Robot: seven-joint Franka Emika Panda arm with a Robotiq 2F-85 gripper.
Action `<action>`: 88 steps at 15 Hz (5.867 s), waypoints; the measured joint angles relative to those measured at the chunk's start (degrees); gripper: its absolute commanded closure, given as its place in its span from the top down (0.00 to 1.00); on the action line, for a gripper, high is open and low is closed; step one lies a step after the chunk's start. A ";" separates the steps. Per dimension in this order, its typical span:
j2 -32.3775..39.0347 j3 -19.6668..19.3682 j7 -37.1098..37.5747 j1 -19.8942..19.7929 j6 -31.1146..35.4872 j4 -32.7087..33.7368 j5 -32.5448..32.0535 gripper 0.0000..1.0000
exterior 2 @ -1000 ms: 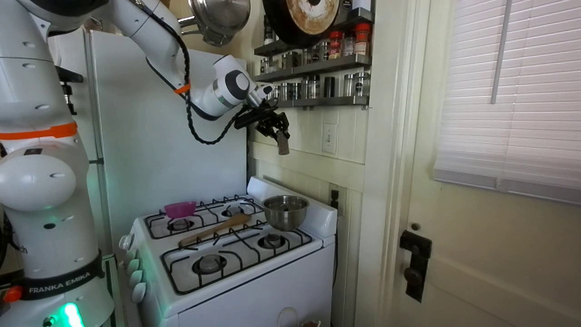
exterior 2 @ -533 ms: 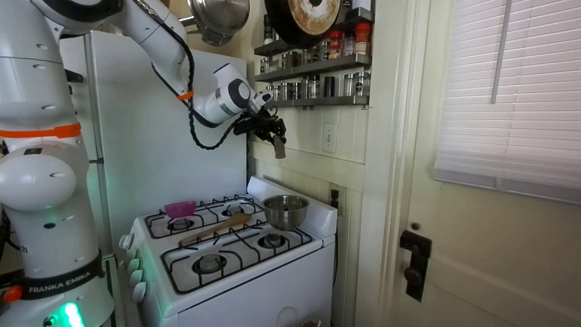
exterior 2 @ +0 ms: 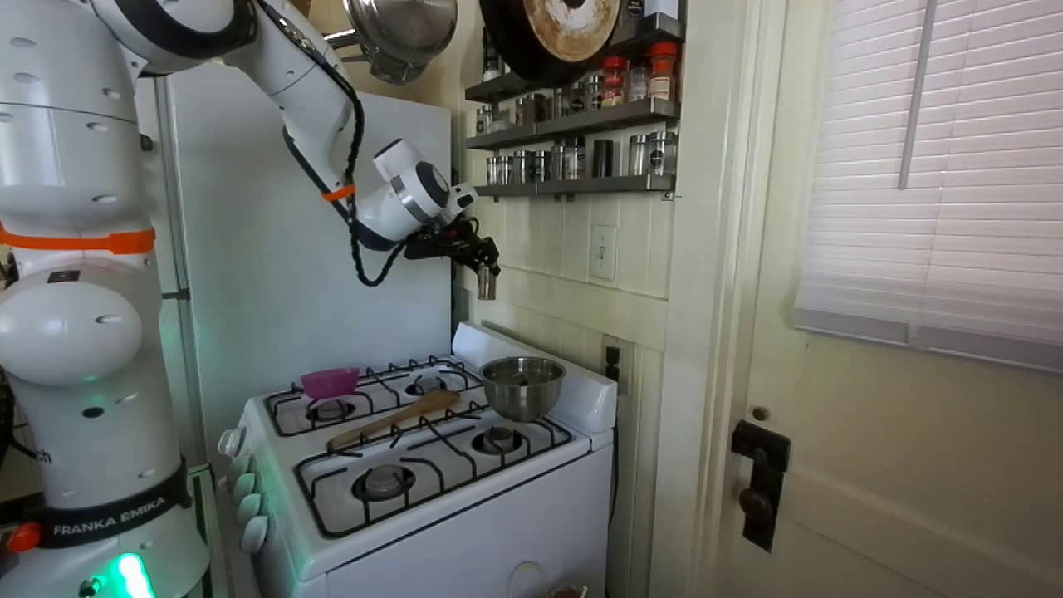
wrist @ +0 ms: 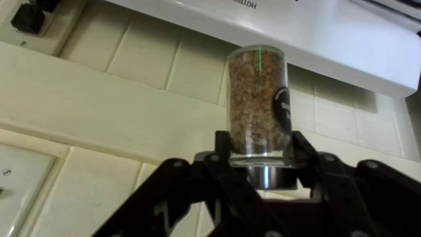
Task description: Remove one bottle from the shelf
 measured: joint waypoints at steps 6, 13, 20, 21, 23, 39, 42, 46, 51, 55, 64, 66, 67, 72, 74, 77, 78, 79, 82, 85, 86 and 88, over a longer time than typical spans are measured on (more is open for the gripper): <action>3.15 2.53 16.71 1.80 -5.40 0.14 -6.25 0.49; 7.69 2.84 15.72 1.97 -4.47 3.03 -6.25 0.24; 7.52 -0.61 36.84 2.21 -3.51 3.03 -21.31 0.24; 7.55 -1.16 40.87 2.34 -3.51 3.04 -24.19 0.24; 7.91 -1.63 48.85 2.62 -3.65 2.93 -30.26 0.24; 22.44 -1.27 76.59 6.87 -19.48 4.40 -52.94 0.24; 22.56 -1.69 76.35 7.04 -19.66 4.47 -52.79 0.24; 23.43 -2.17 75.56 7.98 -22.19 5.06 -52.49 0.24; 25.58 -2.26 74.85 9.70 -25.55 7.42 -52.54 0.24; 26.87 -2.37 74.28 10.70 -27.05 9.23 -52.67 0.24; 28.98 -2.38 74.16 11.21 -27.06 11.97 -52.91 0.24; 29.11 -2.38 74.16 11.27 -27.06 12.14 -52.92 0.24; 29.18 -2.38 74.16 11.30 -27.06 12.25 -52.92 0.24; 29.56 -2.38 74.16 11.63 -27.06 12.85 -52.92 0.46; 29.62 -2.38 74.16 11.76 -27.06 12.95 -52.92 0.53; 29.70 -2.37 74.16 11.90 -27.02 13.01 -52.92 0.73; 29.73 -2.37 74.16 11.95 -27.02 13.01 -52.92 0.83; 29.74 -2.36 74.16 11.96 -27.01 13.01 -52.92 0.89; 29.88 -2.36 74.14 11.98 -26.98 13.01 -52.92 1.00; 30.25 -2.33 74.13 11.98 -26.94 13.01 -52.92 1.00; 30.38 -2.32 74.13 11.99 -26.94 13.01 -52.92 1.00; 30.55 -2.30 74.13 11.99 -26.89 13.01 -52.92 0.99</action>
